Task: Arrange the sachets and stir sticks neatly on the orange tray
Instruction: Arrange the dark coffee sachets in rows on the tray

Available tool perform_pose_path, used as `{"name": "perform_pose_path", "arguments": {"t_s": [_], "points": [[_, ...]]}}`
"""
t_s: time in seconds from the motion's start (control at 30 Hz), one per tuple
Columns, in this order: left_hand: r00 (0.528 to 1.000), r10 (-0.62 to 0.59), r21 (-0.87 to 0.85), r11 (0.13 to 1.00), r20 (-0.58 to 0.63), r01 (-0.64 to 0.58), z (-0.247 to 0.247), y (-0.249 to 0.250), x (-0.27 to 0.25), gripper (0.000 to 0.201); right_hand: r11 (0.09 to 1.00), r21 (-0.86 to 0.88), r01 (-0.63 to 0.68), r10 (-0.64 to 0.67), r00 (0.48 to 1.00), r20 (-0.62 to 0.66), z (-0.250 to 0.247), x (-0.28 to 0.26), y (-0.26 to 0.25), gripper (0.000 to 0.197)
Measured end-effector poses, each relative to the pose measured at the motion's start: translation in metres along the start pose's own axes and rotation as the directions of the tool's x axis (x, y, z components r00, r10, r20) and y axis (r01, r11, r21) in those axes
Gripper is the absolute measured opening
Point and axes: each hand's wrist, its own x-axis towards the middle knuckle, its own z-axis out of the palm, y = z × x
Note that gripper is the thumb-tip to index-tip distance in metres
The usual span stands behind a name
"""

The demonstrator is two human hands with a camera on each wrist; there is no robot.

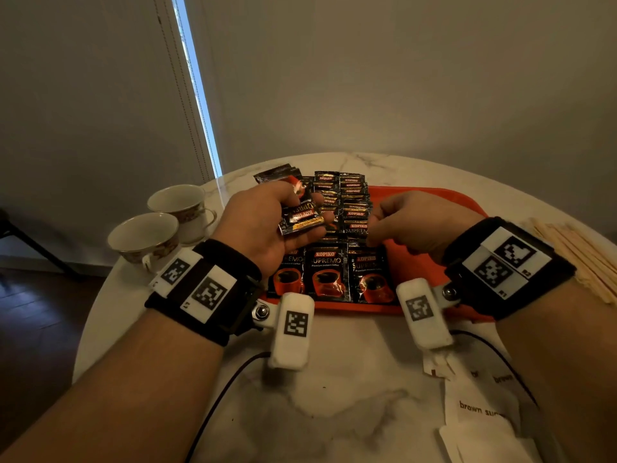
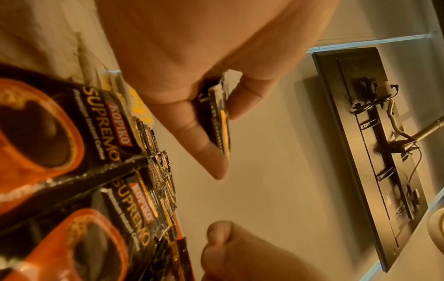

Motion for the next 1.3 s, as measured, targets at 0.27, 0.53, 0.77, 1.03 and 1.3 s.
{"name": "perform_pose_path", "arguments": {"t_s": [0.27,0.53,0.77,1.03,1.3], "points": [[1.000,0.023,0.166,0.986,0.008,-0.024,0.003,-0.008,0.001,0.023,0.943,0.315,0.106,-0.140,0.987,0.085,0.009,-0.014,-0.019,0.022],[0.999,0.031,0.047,0.998,-0.028,-0.029,0.002,-0.005,0.002,0.019,0.913,0.393,0.109,-0.157,0.983,0.093,0.013,-0.019,-0.021,0.025],[0.997,0.078,0.018,0.997,-0.031,-0.077,0.002,-0.003,0.003,0.008,0.806,0.569,0.161,-0.165,0.985,-0.045,0.011,-0.015,-0.023,0.005],[0.993,0.114,0.029,0.993,-0.022,-0.114,0.003,-0.005,0.004,0.015,0.601,0.730,0.326,-0.147,0.943,-0.299,0.014,-0.006,-0.022,0.015],[0.984,0.144,-0.045,0.988,-0.107,-0.149,0.000,-0.001,0.005,0.010,0.765,0.565,0.310,-0.140,0.936,-0.324,0.007,-0.004,-0.024,0.014]]}}
